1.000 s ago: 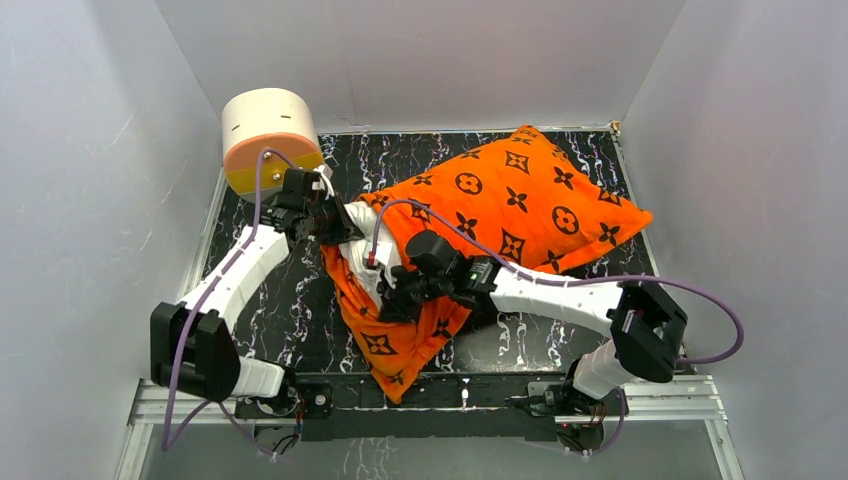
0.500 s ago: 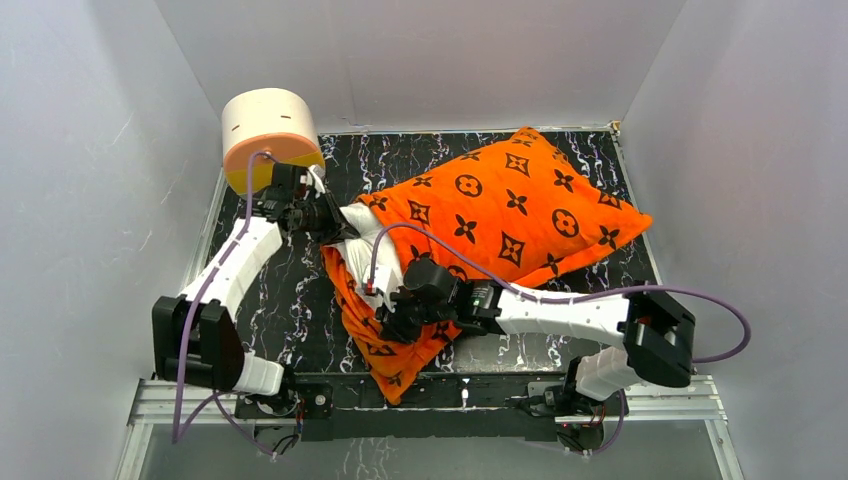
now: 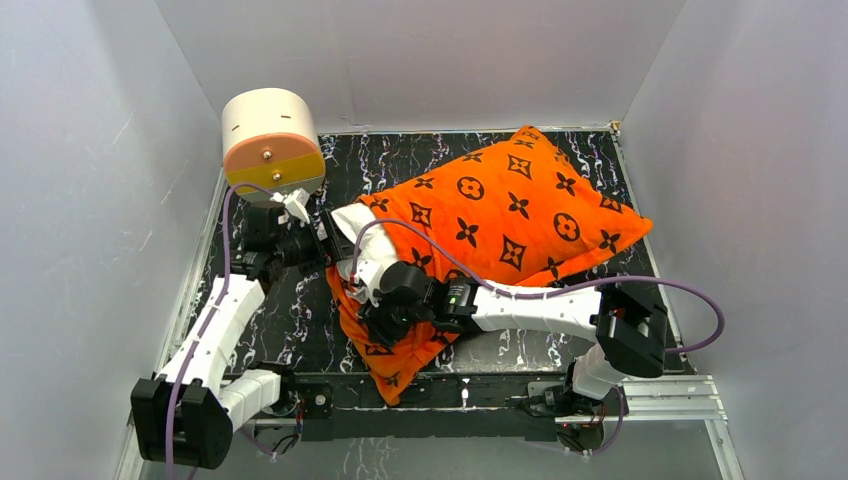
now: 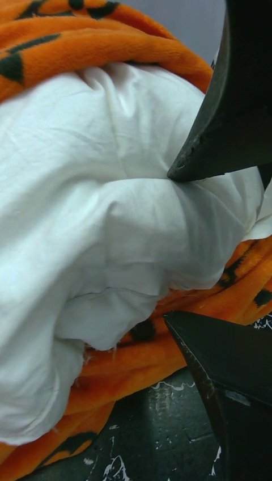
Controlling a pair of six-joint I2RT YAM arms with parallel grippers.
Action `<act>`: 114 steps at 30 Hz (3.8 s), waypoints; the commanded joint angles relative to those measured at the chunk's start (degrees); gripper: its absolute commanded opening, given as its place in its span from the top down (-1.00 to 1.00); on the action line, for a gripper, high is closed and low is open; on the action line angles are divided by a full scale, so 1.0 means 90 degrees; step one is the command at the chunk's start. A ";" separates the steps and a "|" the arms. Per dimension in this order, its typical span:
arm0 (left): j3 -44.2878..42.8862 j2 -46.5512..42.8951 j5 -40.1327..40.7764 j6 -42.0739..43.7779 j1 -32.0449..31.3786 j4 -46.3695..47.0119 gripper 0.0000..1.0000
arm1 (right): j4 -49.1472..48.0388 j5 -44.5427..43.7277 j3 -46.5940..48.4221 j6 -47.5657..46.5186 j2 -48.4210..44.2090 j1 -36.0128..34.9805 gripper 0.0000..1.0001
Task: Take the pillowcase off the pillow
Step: Remove the pillow from the pillowcase.
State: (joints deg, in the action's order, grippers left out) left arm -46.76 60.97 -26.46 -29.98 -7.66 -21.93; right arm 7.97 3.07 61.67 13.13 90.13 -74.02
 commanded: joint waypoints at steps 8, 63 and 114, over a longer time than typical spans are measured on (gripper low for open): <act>0.0106 0.0201 0.0248 0.0008 -0.1221 0.0107 -0.32 | -0.1033 0.0383 -0.0185 0.0383 -0.0072 -0.0181 -0.09; 0.0801 -0.0439 0.0865 -0.1894 -0.1379 0.1128 1.00 | -0.3205 -0.0301 -0.0313 0.2014 0.0335 -0.1036 0.88; 0.0136 -0.0606 -0.0604 0.0174 0.0724 -0.0010 -0.62 | 0.0639 -0.5720 -0.0653 0.3011 -0.2840 -0.1833 -0.48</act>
State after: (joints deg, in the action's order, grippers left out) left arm -46.72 59.48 -34.46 -31.24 -1.39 -20.23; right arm 16.47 -38.70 58.61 36.40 69.41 -90.87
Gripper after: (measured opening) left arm 0.786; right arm 0.680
